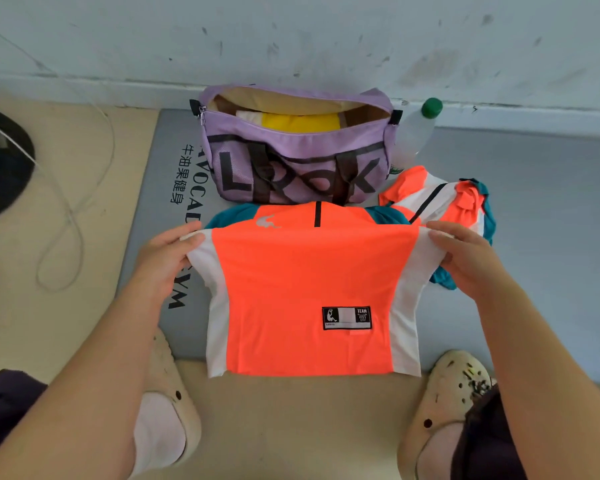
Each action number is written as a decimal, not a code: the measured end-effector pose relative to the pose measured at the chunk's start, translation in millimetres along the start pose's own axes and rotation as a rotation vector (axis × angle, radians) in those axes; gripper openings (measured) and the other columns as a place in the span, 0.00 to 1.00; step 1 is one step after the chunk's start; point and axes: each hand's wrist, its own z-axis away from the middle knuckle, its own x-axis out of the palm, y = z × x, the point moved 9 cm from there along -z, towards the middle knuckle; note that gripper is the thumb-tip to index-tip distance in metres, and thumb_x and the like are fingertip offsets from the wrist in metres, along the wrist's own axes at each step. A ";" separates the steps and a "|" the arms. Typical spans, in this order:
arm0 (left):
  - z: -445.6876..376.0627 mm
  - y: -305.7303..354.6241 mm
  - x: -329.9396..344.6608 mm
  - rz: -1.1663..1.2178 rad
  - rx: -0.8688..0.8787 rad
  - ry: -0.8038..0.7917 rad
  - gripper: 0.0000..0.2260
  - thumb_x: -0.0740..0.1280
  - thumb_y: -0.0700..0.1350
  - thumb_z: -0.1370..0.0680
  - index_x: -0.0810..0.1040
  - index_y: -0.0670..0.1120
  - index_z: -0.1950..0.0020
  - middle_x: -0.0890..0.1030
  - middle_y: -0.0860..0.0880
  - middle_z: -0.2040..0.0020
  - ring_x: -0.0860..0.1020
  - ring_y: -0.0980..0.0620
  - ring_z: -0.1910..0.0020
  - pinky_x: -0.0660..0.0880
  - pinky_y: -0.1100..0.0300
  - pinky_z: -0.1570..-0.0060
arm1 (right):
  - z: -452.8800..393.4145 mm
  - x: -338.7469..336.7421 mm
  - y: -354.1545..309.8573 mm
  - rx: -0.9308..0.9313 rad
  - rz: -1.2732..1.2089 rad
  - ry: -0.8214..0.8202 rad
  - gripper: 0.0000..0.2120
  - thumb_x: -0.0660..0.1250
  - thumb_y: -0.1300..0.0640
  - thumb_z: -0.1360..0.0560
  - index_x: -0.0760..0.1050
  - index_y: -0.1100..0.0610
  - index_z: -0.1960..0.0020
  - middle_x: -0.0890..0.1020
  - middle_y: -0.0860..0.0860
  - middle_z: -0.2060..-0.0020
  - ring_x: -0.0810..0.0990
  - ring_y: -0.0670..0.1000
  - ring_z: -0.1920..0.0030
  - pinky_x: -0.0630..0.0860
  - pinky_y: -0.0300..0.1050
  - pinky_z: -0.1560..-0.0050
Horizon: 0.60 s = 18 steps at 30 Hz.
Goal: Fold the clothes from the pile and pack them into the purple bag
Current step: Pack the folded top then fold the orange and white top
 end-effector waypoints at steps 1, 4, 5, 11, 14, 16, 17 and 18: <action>0.9 1.3 -0.2 -0.045 0.013 0.005 0.12 0.73 0.40 0.26 0.84 0.56 0.48 0.84 0.48 0.45 0.82 0.50 0.45 0.77 0.54 0.43 | 1.5 3.1 0.1 0.000 0.029 -0.034 0.10 0.68 0.65 0.25 0.82 0.54 0.49 0.82 0.55 0.54 0.79 0.54 0.54 0.79 0.46 0.53; 4.6 7.6 -4.0 -0.184 0.055 0.053 0.13 0.74 0.41 0.27 0.84 0.57 0.49 0.85 0.51 0.47 0.82 0.52 0.46 0.76 0.56 0.42 | 7.1 -1.5 -6.7 -0.052 0.232 -0.006 0.12 0.69 0.66 0.26 0.82 0.54 0.46 0.83 0.56 0.51 0.80 0.54 0.51 0.77 0.49 0.46; 6.4 11.1 -6.1 -0.242 0.079 0.079 0.12 0.74 0.41 0.27 0.84 0.57 0.48 0.85 0.52 0.48 0.82 0.53 0.47 0.76 0.58 0.44 | 9.6 -6.5 -13.3 -0.093 0.357 0.049 0.11 0.70 0.64 0.26 0.83 0.53 0.47 0.83 0.54 0.52 0.80 0.52 0.52 0.77 0.48 0.47; 27.7 55.9 -10.7 -0.633 0.354 0.285 0.07 0.72 0.46 0.24 0.85 0.44 0.51 0.82 0.50 0.55 0.77 0.51 0.57 0.68 0.62 0.59 | 27.0 -8.7 -66.4 -0.380 0.797 0.265 0.06 0.70 0.56 0.26 0.83 0.57 0.51 0.80 0.54 0.59 0.76 0.55 0.56 0.67 0.43 0.54; 32.3 76.9 -1.9 -0.472 0.391 0.215 0.04 0.70 0.43 0.23 0.80 0.47 0.58 0.80 0.51 0.47 0.75 0.54 0.50 0.68 0.63 0.53 | 32.2 -7.5 -81.9 -0.377 0.490 0.247 0.03 0.69 0.56 0.25 0.81 0.55 0.53 0.78 0.51 0.57 0.74 0.50 0.56 0.69 0.41 0.56; 34.1 83.8 2.3 -0.210 0.301 0.144 0.05 0.67 0.45 0.24 0.78 0.50 0.60 0.80 0.53 0.51 0.75 0.53 0.51 0.69 0.61 0.54 | 33.8 -3.0 -83.9 -0.314 0.200 0.162 0.02 0.67 0.58 0.25 0.78 0.55 0.56 0.74 0.54 0.61 0.72 0.51 0.58 0.69 0.43 0.56; 35.7 87.8 2.6 -0.121 0.276 0.138 0.03 0.65 0.47 0.26 0.78 0.51 0.59 0.80 0.51 0.54 0.75 0.52 0.53 0.69 0.58 0.54 | 34.4 -1.4 -83.1 -0.285 0.078 0.131 0.04 0.65 0.59 0.25 0.77 0.56 0.58 0.72 0.55 0.63 0.70 0.52 0.60 0.68 0.46 0.57; 37.1 92.5 1.0 -0.085 0.277 0.155 0.04 0.64 0.48 0.27 0.77 0.52 0.59 0.79 0.50 0.55 0.75 0.51 0.53 0.68 0.56 0.54 | 34.4 -1.2 -81.9 -0.263 0.002 0.119 0.06 0.64 0.60 0.24 0.75 0.55 0.60 0.70 0.55 0.64 0.69 0.52 0.61 0.67 0.47 0.59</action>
